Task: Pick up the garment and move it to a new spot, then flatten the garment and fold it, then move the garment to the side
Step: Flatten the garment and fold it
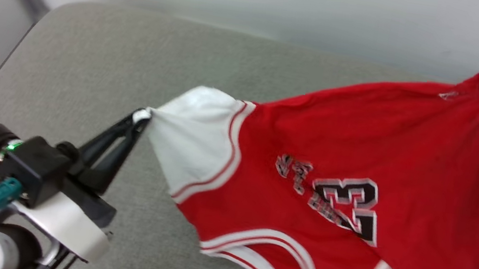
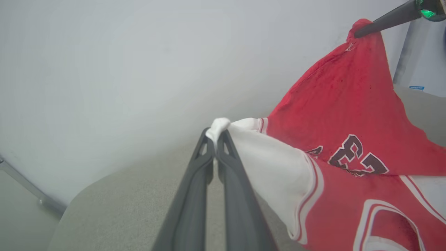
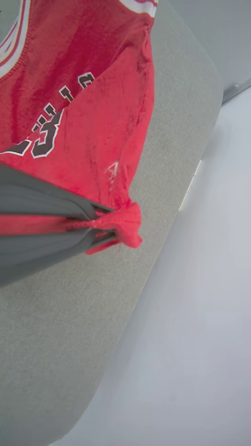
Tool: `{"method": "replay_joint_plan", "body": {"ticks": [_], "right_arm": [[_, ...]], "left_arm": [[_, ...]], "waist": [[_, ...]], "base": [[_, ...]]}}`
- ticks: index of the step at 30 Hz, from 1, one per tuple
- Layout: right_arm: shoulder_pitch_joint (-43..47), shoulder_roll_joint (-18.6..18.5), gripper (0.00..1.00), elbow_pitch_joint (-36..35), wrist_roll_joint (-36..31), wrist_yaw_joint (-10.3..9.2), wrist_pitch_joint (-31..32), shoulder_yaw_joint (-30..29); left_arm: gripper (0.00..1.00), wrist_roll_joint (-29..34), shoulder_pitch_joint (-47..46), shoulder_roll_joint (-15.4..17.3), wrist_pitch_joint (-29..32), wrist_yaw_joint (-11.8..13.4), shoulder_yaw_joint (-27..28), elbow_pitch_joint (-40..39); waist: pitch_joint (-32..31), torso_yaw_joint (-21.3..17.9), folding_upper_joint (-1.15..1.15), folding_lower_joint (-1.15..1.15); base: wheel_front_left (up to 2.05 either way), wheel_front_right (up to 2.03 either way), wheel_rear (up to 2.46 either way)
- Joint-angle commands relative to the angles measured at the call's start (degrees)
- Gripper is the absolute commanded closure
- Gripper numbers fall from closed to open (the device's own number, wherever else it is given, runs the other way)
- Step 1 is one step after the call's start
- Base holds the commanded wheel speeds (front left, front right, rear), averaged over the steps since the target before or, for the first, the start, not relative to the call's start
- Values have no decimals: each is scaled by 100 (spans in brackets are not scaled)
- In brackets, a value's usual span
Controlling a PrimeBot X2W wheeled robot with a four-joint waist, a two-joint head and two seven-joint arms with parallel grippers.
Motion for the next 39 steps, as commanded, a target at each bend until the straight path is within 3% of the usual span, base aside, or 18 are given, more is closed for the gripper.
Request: {"method": "replay_joint_plan", "body": {"ticks": [1,9,24,33,39], "right_arm": [[-87,3,100,-108,29,-2,-40,-30],[-167,25,100,-896,125,-2,-228,-212],[-507,197,100,-1645,105,-2,-747,-692],[-1028,267,100,-1582,-139,-2,-1141,-815],[-1733,304,100,-1318,-373,-2,-1413,-843]], "left_arm": [[100,-26,57,66,-7,50,84,-64],[100,-219,-138,441,-92,278,847,-437],[100,-572,-1595,297,-112,437,1644,-562],[100,-575,-2982,301,-2,203,1708,6],[100,-546,-4304,344,102,-127,1635,709]], "waist": [[-305,-326,0,0],[-557,-857,0,0],[-297,-1416,0,0],[317,-1501,0,0],[963,-1517,0,0]], "base": [[0,0,0],[0,0,0],[0,0,0],[0,0,0],[0,0,0]]}}
